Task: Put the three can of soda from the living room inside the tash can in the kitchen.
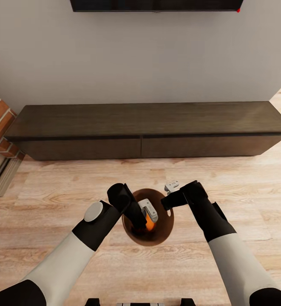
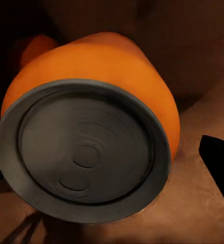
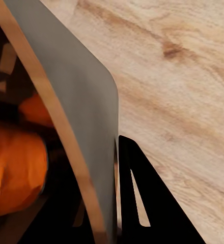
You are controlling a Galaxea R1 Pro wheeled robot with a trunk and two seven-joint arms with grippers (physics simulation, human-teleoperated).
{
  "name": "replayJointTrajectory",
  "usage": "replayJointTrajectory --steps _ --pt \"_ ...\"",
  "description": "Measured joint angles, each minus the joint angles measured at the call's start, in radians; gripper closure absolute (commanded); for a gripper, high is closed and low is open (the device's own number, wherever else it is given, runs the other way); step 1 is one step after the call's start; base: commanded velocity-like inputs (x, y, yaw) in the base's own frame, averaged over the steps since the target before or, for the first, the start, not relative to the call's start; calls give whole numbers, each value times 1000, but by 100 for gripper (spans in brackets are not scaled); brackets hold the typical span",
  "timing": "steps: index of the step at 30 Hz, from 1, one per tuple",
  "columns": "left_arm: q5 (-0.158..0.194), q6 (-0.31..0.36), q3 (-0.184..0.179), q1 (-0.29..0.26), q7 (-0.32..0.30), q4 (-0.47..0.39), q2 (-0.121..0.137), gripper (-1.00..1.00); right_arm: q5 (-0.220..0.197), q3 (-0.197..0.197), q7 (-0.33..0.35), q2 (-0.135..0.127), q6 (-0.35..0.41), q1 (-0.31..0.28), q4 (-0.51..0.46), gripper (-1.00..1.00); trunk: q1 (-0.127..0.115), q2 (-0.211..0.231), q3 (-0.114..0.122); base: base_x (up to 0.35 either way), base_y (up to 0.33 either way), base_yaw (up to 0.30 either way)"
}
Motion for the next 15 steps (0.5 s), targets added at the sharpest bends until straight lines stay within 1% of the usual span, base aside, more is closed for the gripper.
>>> replayJointTrajectory --steps 6,9,11,15 --pt "5 0 0 0 0 -1 0 -100 -3 5 0 -1 1 0 0 100 0 0 0 0 0 0" --pt "10 0 0 0 -5 -10 2 -100 5 6 0 -1 -2 0 1 100 0 0 0 0 0 0" --pt "12 0 0 0 -8 -19 4 -100 1 6 0 -2 0 0 2 100 0 0 0 0 0 0" --pt "14 0 4 0 -27 -77 9 -100 -4 5 0 -3 1 0 2 100 0 0 0 0 0 0"
